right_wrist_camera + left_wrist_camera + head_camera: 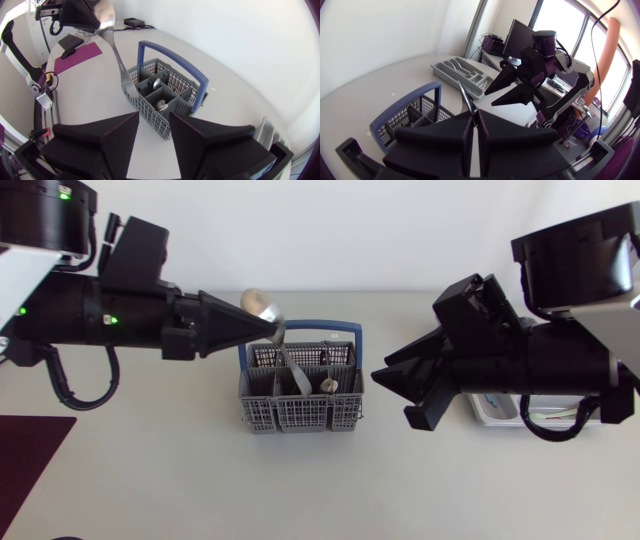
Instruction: Sort the cutlery from the basket into the organizer compartments.
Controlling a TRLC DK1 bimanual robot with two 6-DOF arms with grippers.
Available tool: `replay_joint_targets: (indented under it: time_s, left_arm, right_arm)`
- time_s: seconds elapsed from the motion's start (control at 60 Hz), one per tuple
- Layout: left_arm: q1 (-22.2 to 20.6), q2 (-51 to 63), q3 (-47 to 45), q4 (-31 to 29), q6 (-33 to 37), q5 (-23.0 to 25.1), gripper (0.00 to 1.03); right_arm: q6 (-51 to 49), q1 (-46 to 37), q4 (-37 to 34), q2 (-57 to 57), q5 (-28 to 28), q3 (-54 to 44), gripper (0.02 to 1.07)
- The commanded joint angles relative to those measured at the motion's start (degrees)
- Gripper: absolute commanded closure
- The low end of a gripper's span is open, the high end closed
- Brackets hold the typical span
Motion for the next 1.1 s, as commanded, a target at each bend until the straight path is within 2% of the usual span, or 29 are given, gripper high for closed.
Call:
replay_joint_targets:
  time_s: [0.0,0.183,0.5,0.75,1.083]
  left_arm:
    - [-0.21,2.71,2.88,1.79,0.76,2.8,1.0]
    - [-4.34,7.37,4.99,2.49,2.34,5.88,1.0]
    - [-8.56,13.0,7.98,1.61,4.54,9.13,1.0]
    - [-10.93,16.69,10.7,-3.4,10.34,10.19,1.0]
    - [-11.28,20.47,15.1,-12.8,18.25,13.79,1.0]
  right_arm:
    - [-2.28,-1.15,-0.49,-0.58,-2.01,-0.63,0.59]
    - [-5.8,-6.07,1.53,1.09,-10.88,-2.74,0.59]
    - [-10.54,-6.68,4.08,3.55,-17.3,-6.17,0.56]
    - [-16.78,-12.75,2.85,7.68,-28.55,-5.81,0.56]
    - [-25.04,-12.48,-2.33,10.94,-35.49,-4.76,0.56]
